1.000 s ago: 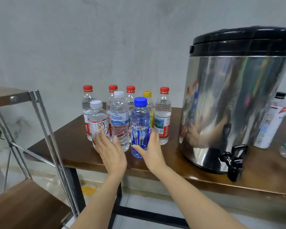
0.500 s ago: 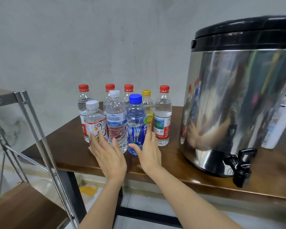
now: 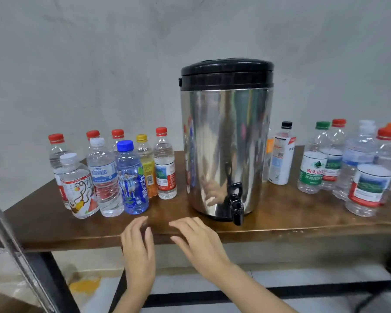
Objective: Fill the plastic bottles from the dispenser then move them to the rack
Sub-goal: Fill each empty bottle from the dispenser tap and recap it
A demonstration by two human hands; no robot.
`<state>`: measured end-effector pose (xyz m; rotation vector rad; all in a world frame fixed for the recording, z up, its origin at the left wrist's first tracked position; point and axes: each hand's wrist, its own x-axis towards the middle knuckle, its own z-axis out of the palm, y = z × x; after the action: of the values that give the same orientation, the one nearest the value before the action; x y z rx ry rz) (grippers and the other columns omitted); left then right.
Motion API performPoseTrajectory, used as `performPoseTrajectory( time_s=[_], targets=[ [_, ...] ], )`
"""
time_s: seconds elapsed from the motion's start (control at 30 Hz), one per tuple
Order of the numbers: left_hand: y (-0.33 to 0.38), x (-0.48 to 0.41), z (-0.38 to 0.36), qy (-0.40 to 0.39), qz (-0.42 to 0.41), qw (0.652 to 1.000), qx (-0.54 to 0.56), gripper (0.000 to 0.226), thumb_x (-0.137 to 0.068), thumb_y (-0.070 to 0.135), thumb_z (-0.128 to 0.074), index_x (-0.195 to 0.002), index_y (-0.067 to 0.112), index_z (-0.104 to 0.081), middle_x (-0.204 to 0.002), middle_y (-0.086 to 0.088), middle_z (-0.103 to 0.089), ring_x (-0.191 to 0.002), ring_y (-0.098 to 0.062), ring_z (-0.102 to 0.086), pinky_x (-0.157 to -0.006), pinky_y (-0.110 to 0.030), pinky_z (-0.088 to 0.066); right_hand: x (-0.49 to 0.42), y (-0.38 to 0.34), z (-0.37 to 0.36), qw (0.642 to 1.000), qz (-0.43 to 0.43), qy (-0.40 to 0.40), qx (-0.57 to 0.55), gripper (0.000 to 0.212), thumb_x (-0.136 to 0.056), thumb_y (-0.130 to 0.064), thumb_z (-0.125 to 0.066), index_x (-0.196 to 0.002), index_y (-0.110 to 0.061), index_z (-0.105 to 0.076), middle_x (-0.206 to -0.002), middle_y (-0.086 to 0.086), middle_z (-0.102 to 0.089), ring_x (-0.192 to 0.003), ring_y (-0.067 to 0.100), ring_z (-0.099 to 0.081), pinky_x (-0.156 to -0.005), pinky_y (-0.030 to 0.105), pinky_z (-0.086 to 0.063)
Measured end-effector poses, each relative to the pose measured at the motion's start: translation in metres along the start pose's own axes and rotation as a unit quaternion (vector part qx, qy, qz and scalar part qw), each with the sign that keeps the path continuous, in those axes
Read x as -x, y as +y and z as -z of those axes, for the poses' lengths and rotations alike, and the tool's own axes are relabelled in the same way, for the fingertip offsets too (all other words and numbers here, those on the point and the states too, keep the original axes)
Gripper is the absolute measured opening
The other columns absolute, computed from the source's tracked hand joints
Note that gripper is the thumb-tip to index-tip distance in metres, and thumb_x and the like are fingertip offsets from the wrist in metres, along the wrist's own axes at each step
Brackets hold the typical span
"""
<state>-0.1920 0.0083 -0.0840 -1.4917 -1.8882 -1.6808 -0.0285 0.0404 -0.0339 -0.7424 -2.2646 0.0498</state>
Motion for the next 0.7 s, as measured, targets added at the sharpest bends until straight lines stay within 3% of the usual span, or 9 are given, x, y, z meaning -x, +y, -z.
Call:
performPoseTrajectory(
  time_s=[0.13,0.2,0.37,0.53,0.63,0.7],
  targets=[
    [0.043,0.042,-0.015,-0.1,-0.037,0.993,0.053,0.018,-0.105,0.034,-0.035,-0.114,0.039,-0.05,-0.111,0.016,-0.057,-0.107,0.0,-0.053,-0.089,-0.013,-0.037,0.039,0.014,0.038,0.999,0.031,0.032,-0.002,0.024,-0.101,-0.032,-0.048,-0.118,-0.024,-0.063,-0.109,-0.013,-0.066,-0.095,0.006,-0.059,-0.072,0.021,-0.053],
    [0.066,0.059,-0.024,-0.148,-0.08,0.985,0.047,0.02,-0.101,0.036,-0.035,-0.112,0.039,-0.051,-0.105,0.02,-0.057,-0.101,0.006,-0.053,-0.083,-0.008,-0.039,0.055,0.023,0.059,0.995,0.052,0.083,0.005,0.021,-0.102,-0.027,-0.051,-0.115,-0.021,-0.067,-0.106,-0.011,-0.068,-0.092,0.006,-0.06,-0.072,0.018,-0.052],
    [0.133,0.074,-0.063,-0.204,-0.179,0.96,0.069,0.018,-0.098,0.027,-0.041,-0.109,0.029,-0.055,-0.099,0.018,-0.058,-0.089,0.007,-0.053,-0.073,-0.008,-0.042,0.084,0.059,0.116,0.982,0.018,0.183,0.031,0.016,-0.098,-0.015,-0.06,-0.111,-0.016,-0.07,-0.102,-0.008,-0.069,-0.089,0.008,-0.061,-0.07,0.022,-0.053],
    [0.189,0.063,-0.118,-0.215,-0.255,0.938,0.093,0.024,-0.1,0.025,-0.043,-0.111,0.015,-0.062,-0.105,0.007,-0.059,-0.099,-0.008,-0.055,-0.082,-0.022,-0.047,0.104,0.11,0.169,0.966,-0.09,0.237,0.05,0.023,-0.098,-0.021,-0.057,-0.12,-0.022,-0.064,-0.104,-0.016,-0.063,-0.09,0.001,-0.058,-0.067,0.022,-0.052],
    [0.208,0.043,-0.153,-0.216,-0.291,0.93,0.061,0.03,-0.101,0.027,-0.04,-0.118,0.013,-0.059,-0.114,0.002,-0.058,-0.109,-0.014,-0.053,-0.093,-0.022,-0.042,0.108,0.141,0.193,0.95,-0.15,0.27,0.05,0.03,-0.097,-0.025,-0.053,-0.127,-0.024,-0.058,-0.111,-0.02,-0.055,-0.097,0.008,-0.058,-0.074,0.03,-0.055],
    [0.212,0.031,-0.175,-0.222,-0.309,0.925,0.025,0.032,-0.1,0.029,-0.038,-0.12,0.013,-0.057,-0.116,0.001,-0.057,-0.11,-0.015,-0.052,-0.094,-0.026,-0.043,0.107,0.161,0.204,0.938,-0.183,0.29,0.059,0.033,-0.096,-0.022,-0.056,-0.129,-0.021,-0.055,-0.119,-0.013,-0.053,-0.107,0.013,-0.055,-0.081,0.035,-0.055]
  ],
)
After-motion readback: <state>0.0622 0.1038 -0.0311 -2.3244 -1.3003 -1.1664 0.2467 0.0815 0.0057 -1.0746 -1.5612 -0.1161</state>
